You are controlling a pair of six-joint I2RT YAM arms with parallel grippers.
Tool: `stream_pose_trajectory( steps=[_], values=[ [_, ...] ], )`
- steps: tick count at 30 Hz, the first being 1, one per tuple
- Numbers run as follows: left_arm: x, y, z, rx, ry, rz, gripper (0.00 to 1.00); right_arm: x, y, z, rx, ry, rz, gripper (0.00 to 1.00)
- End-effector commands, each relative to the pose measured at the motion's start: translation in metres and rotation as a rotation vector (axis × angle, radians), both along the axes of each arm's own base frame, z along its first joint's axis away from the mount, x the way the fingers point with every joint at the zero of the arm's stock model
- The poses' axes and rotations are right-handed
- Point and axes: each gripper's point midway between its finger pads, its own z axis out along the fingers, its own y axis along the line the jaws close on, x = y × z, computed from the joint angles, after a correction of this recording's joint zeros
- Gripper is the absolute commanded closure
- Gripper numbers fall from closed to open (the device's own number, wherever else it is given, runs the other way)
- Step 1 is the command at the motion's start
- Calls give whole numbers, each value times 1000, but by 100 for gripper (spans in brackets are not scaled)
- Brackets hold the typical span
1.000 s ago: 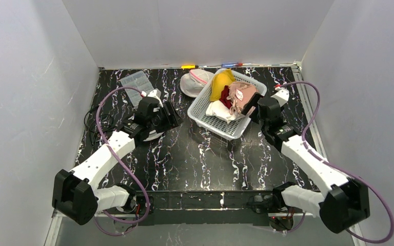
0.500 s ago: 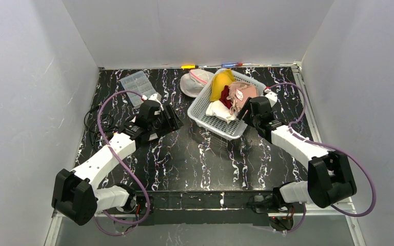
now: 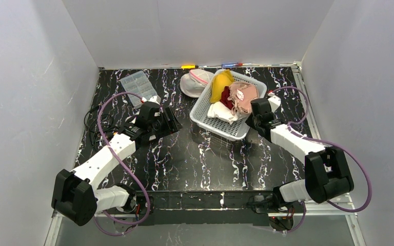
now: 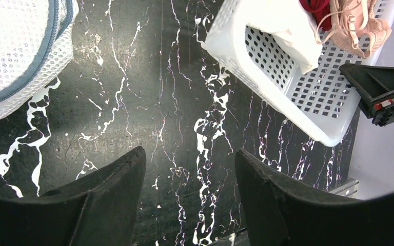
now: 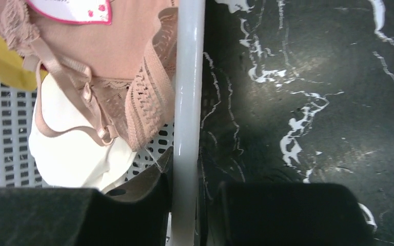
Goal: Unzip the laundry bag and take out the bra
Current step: Move the bin to the center of the board.
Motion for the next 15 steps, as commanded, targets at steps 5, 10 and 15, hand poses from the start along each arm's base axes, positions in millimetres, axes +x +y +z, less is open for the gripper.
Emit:
stream_pose_trajectory(
  steps=[5, 10, 15],
  values=[
    [-2, 3, -1, 9, -8, 8, 39, -4, -55, 14, -41, -6, -155, 80],
    [2, 1, -5, 5, -6, 13, 38, -7, -84, 18, -22, -10, -231, 80],
    [20, -8, 2, 8, -12, 10, 38, -5, -90, 28, -31, -23, -218, 77]
  ],
)
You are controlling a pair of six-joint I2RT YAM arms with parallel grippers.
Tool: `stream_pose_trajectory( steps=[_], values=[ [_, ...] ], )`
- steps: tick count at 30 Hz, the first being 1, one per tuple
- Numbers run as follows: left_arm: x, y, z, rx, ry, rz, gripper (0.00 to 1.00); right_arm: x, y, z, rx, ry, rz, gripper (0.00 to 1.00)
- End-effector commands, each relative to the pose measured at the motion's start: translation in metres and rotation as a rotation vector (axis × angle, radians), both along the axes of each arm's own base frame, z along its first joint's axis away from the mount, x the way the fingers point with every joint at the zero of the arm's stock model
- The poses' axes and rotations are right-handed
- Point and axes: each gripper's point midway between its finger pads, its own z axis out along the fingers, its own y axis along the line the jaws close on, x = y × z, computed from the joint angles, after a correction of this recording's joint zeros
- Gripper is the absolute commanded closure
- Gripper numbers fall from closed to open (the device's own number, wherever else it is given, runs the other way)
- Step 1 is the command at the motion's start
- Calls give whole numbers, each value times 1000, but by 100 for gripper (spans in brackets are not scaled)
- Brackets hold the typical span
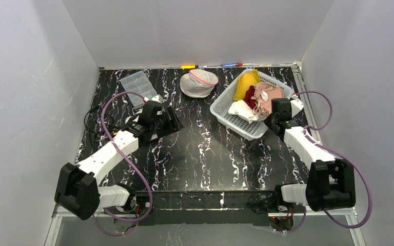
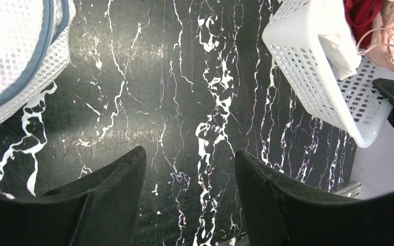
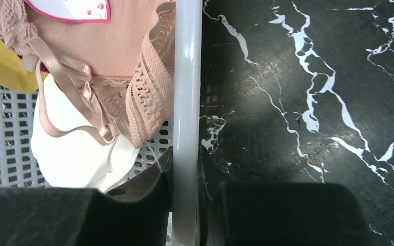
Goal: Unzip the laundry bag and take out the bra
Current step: Move the bin to the center of the board.
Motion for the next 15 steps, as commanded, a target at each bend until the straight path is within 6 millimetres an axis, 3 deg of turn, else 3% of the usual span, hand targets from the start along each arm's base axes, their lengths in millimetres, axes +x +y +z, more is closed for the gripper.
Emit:
stream_pose_trajectory(
  steps=[1, 4, 8, 12, 15],
  values=[
    [19, -7, 11, 10, -20, 8, 38, 3, -6, 27, -28, -58, 10, 71],
    [38, -13, 25, 11, -36, 28, 37, 1, -3, 53, -28, -124, 50, 35],
    [71, -21, 46, 21, -56, 85, 35, -12, 4, 86, -34, -165, 98, 8],
    [118, -34, 61, 32, -48, 157, 32, -25, 24, 117, -21, -230, 196, 2],
    [161, -46, 61, 24, -9, 224, 32, -36, 61, 128, 40, -285, 372, 4]
  ],
)
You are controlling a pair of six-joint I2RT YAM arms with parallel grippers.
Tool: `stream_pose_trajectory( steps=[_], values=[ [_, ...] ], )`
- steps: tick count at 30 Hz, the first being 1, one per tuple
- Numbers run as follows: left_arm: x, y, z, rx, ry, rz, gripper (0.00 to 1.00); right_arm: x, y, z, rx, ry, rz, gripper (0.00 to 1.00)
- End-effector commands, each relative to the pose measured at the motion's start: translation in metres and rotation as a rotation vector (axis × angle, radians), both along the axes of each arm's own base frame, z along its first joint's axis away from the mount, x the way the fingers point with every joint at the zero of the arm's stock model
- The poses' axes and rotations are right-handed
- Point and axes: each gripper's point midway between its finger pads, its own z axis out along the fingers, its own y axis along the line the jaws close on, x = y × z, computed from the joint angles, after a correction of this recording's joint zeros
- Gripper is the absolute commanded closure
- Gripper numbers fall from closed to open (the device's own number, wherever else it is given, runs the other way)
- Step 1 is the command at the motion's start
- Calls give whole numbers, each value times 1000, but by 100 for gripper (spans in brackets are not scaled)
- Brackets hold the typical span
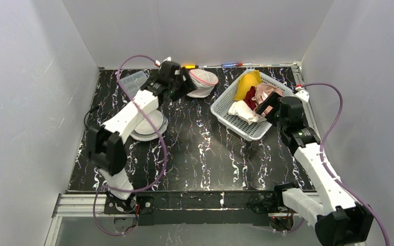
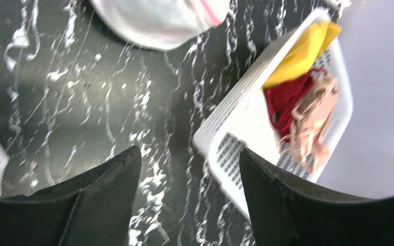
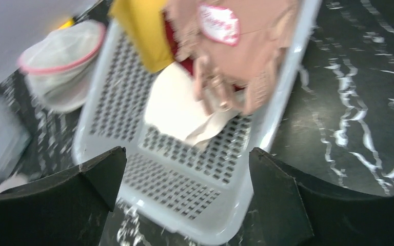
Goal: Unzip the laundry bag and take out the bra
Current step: Move the bin to the center of the board, then pick up the laundry bag at the center of the board.
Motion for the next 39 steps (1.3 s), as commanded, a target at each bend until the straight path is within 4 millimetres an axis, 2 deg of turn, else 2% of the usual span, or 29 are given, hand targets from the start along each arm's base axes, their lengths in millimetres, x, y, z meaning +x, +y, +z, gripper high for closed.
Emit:
stream_pose_trajectory(
  steps=[1, 4, 5, 6, 7, 10, 13, 19, 25, 29, 34, 39],
  values=[
    [54, -3, -3, 3, 70, 137, 32, -21, 55, 22, 60, -67, 291, 5],
    [98, -10, -14, -47, 122, 208, 32, -45, 93, 15, 143, -96, 497, 7],
    [111, -11, -21, -66, 141, 230, 33, -53, 101, 12, 165, -99, 541, 7],
    [126, -12, -14, -97, 125, 248, 33, -61, 107, 9, 182, -101, 579, 8],
    [137, -12, -27, -93, 137, 265, 33, -68, 112, 8, 187, -105, 614, 8],
    [160, -9, -36, -107, 133, 299, 33, -85, 117, -3, 185, -88, 658, 8],
    [171, -8, -48, -125, 145, 307, 33, -96, 117, -11, 197, -81, 668, 8],
    [181, -14, -77, -167, 175, 284, 37, -108, 120, -17, 230, -69, 682, 8],
    [179, -23, -94, -201, 197, 256, 53, -111, 118, -22, 204, -62, 686, 8],
    [178, -22, -84, -207, 164, 243, 72, -112, 119, -26, 201, -57, 690, 9],
    [174, -20, -62, -215, 125, 214, 99, -113, 117, -25, 189, -61, 688, 9],
    [156, -18, -39, -253, 95, 182, 100, -112, 116, -20, 165, -74, 694, 9]
  ],
)
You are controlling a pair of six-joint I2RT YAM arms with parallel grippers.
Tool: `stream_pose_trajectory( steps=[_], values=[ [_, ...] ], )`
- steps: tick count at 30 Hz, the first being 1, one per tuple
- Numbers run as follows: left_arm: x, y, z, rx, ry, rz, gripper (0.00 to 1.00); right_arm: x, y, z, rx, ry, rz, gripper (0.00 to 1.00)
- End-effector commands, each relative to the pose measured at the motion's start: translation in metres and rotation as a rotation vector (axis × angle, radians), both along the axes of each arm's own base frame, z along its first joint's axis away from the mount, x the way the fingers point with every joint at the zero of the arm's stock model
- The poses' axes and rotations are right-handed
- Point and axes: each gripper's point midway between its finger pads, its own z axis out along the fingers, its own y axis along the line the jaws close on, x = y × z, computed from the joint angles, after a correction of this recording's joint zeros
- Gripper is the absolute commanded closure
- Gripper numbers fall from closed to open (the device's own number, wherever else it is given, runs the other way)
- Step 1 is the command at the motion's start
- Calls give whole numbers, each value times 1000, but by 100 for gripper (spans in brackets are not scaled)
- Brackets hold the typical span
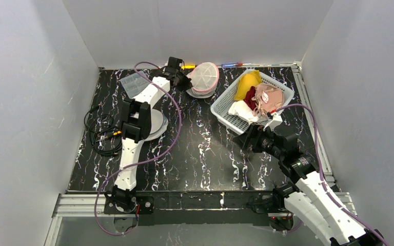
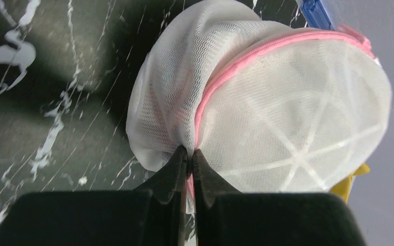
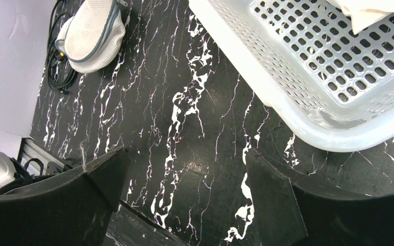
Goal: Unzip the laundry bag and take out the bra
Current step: Pick up the laundry bag at the center of the board.
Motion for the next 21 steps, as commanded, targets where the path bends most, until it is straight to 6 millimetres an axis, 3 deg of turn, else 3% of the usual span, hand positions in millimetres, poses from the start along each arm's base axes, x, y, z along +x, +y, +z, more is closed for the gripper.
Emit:
stream_pose_trajectory(
  steps=[1, 7, 15, 21],
  values=[
    [-17, 1, 90, -72, -150, -41, 100, 2, 1, 16, -8, -65, 13, 9],
    [-63, 5, 139, -152, -237, -99, 100, 5, 0, 21, -24, -88, 13, 9],
    [-141, 0, 170, -268, -290, -266, 100, 8, -6, 29, -60, -129, -2, 8],
    [-211, -9, 179, -262, -312, -488, 100, 11, -15, 34, -80, -166, -37, 8]
  ],
)
